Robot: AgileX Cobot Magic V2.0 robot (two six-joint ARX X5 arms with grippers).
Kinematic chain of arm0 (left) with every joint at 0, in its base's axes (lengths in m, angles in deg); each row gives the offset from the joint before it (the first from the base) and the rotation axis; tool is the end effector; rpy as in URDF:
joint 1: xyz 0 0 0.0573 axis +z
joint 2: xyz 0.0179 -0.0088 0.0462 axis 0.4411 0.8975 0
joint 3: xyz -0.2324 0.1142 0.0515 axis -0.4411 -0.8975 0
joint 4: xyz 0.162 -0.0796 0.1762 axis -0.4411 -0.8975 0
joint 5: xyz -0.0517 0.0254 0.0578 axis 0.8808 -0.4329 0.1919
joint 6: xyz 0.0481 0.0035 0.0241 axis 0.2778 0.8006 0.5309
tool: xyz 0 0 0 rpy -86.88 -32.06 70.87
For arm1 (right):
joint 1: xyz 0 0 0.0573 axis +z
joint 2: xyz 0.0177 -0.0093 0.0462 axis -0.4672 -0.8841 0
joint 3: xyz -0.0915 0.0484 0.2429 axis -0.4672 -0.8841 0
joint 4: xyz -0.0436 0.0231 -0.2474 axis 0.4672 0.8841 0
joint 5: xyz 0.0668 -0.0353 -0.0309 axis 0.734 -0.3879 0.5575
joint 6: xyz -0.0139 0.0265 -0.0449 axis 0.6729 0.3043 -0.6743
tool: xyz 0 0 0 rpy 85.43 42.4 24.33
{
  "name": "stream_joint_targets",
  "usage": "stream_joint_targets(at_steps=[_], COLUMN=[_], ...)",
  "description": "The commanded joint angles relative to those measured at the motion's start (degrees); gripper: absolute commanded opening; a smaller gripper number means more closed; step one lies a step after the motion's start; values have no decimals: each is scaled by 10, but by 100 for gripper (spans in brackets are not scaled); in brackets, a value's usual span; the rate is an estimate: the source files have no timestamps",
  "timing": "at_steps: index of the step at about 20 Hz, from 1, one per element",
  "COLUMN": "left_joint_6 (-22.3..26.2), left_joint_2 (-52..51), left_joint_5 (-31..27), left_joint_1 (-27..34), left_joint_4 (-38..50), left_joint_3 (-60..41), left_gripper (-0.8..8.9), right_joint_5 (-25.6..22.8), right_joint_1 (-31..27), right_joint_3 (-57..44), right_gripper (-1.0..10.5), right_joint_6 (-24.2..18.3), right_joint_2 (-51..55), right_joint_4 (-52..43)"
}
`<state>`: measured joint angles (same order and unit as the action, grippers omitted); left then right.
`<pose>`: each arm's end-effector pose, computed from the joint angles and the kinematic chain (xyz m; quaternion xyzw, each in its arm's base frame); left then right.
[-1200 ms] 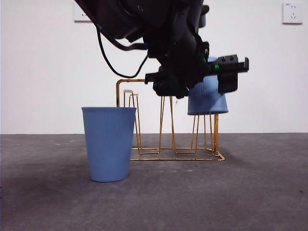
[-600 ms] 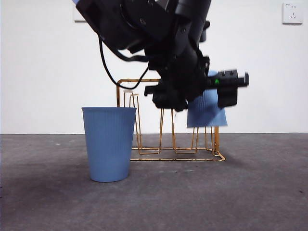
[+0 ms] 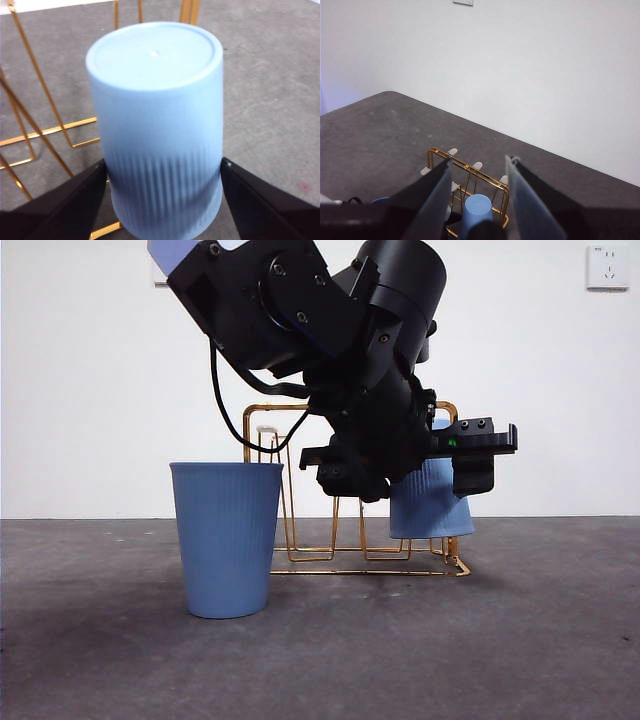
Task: Pick up cup 1,put cup 1 in the cup rack,pick up cup 2,put cup 2 in the cup rack
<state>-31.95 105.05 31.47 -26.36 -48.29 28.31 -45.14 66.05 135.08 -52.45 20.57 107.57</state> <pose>0.2749 -0.3381 0.1668 -0.0004 0.1904 -0.2021 0.9607 0.0658 0.0459 0.4861 -0.0957 0.0467 0.2515 0.9620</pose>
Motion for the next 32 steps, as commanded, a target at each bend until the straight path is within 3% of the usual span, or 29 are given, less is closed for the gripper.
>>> stream_joint_targets(at_steps=[1, 2, 3, 4, 13, 23, 29, 32], left_joint_6=[-7, -7, -7, -7, -9, -42, -41, -28], left_joint_2=[9, 9, 9, 8, 6, -44, -158, -256], left_joint_5=[29, 34, 38, 39, 61, 182, 243, 245], left_joint_1=[2, 2, 2, 2, 2, 0, 0, 1], left_joint_4=[-4, -4, -4, -4, -141, -368, -417, -414], left_joint_3=[-1, -1, -1, -1, 39, 73, 73, 73], left_gripper=[279, 417, 492, 503, 503, 502, 502, 502], right_joint_5=[1, 1, 1, 1, 0, 0, 0, 1], right_joint_1=[0, 0, 0, 0, 0, 0, 0, 0], right_joint_3=[-4, -4, -4, -4, -4, -4, -4, -4], right_gripper=[189, 189, 189, 189, 189, 189, 189, 189], right_joint_6=[-2, -2, -2, -2, -2, -2, 5, 20], right_joint_2=[0, 0, 0, 0, 0, -12, -37, -57], right_joint_4=[1, 4, 7, 10, 11, 11, 16, 28])
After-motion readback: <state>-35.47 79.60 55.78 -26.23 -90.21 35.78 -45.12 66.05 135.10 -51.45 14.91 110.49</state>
